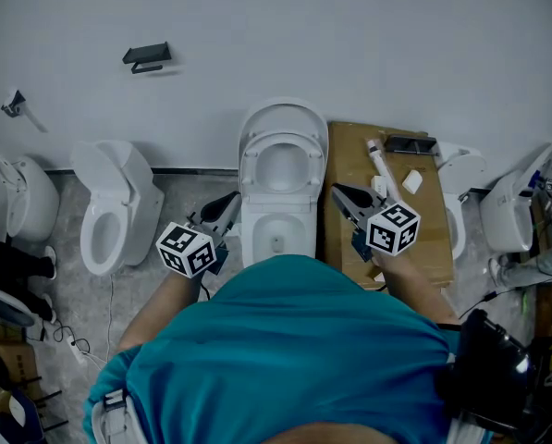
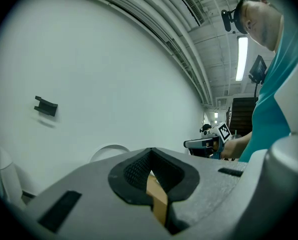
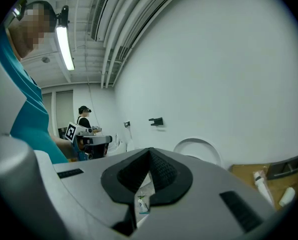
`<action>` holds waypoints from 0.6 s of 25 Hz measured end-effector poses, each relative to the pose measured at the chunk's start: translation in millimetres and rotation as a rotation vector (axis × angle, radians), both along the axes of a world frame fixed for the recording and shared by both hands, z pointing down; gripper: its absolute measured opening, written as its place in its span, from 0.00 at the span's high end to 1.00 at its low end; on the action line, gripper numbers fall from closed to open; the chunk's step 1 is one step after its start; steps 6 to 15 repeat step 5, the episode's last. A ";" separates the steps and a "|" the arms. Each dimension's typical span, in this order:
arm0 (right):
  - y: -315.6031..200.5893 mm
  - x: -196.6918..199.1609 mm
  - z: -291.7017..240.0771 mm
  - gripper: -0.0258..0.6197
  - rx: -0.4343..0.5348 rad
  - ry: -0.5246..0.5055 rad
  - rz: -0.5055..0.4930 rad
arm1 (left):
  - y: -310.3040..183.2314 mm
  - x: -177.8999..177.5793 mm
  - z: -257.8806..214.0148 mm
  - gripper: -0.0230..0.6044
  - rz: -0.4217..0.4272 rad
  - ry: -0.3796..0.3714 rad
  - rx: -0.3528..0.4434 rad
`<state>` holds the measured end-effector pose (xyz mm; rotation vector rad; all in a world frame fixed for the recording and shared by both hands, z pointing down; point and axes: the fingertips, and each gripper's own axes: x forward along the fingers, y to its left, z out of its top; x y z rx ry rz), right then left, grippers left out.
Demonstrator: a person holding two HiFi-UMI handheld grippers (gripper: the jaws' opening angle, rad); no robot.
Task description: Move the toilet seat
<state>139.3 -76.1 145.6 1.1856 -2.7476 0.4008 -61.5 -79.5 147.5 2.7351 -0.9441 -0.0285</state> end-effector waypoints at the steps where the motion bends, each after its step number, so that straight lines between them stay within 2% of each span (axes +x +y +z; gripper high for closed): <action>1: -0.5 0.4 -0.1 0.96 0.000 0.001 0.000 | -0.7 0.1 -0.5 0.96 0.000 -0.001 0.001; 15: -2.4 1.1 1.2 0.96 -0.001 0.000 0.000 | -3.3 -0.6 -0.4 0.96 -0.004 0.000 0.000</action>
